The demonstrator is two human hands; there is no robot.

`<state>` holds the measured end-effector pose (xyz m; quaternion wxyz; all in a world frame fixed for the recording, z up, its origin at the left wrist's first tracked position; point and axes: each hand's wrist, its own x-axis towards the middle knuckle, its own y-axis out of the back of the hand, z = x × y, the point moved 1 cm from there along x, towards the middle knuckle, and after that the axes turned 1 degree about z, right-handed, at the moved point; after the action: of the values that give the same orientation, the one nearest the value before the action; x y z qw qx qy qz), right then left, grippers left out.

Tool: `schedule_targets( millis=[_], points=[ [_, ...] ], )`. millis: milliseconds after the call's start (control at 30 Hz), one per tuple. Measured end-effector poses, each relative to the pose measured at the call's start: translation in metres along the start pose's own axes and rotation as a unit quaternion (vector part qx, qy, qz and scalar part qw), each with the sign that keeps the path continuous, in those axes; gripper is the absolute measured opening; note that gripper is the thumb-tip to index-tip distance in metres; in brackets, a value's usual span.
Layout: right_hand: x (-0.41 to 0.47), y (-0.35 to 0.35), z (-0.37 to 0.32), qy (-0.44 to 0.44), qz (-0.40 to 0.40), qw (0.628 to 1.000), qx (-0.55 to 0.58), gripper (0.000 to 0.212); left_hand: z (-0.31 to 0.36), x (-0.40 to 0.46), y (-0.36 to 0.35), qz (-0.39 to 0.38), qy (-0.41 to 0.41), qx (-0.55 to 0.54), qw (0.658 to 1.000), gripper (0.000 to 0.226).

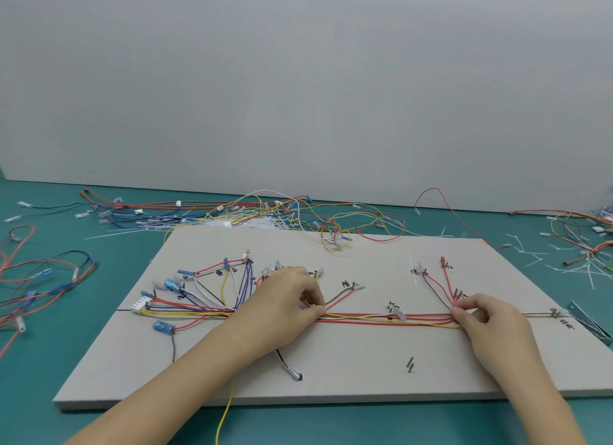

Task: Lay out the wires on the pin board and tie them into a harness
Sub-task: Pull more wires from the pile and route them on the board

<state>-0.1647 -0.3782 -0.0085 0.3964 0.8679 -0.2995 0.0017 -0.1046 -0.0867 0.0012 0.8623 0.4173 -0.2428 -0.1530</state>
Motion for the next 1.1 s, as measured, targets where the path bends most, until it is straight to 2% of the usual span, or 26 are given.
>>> schedule_targets(
  millis=[200, 433, 800, 1100],
  points=[
    [0.003, -0.008, 0.003, -0.008, 0.008, 1.000, -0.025, 0.011, 0.000, 0.001, -0.001, -0.023, -0.011, 0.045, 0.999, 0.013],
    [0.001, -0.010, 0.003, -0.006, 0.012, 1.000, -0.023, 0.016, 0.004, 0.004, -0.001, -0.032, -0.021, 0.092, 0.995, 0.009],
    [-0.010, -0.032, -0.019, 0.028, -0.008, 1.000, -0.010, 0.020, -0.021, -0.007, 0.019, -0.018, 0.027, 0.105, 0.994, 0.013],
    [0.012, -0.059, -0.039, 0.044, -0.062, 0.997, 0.022, 0.018, -0.043, 0.003, 0.034, -0.006, 0.106, 0.121, 0.987, 0.026]
  ],
)
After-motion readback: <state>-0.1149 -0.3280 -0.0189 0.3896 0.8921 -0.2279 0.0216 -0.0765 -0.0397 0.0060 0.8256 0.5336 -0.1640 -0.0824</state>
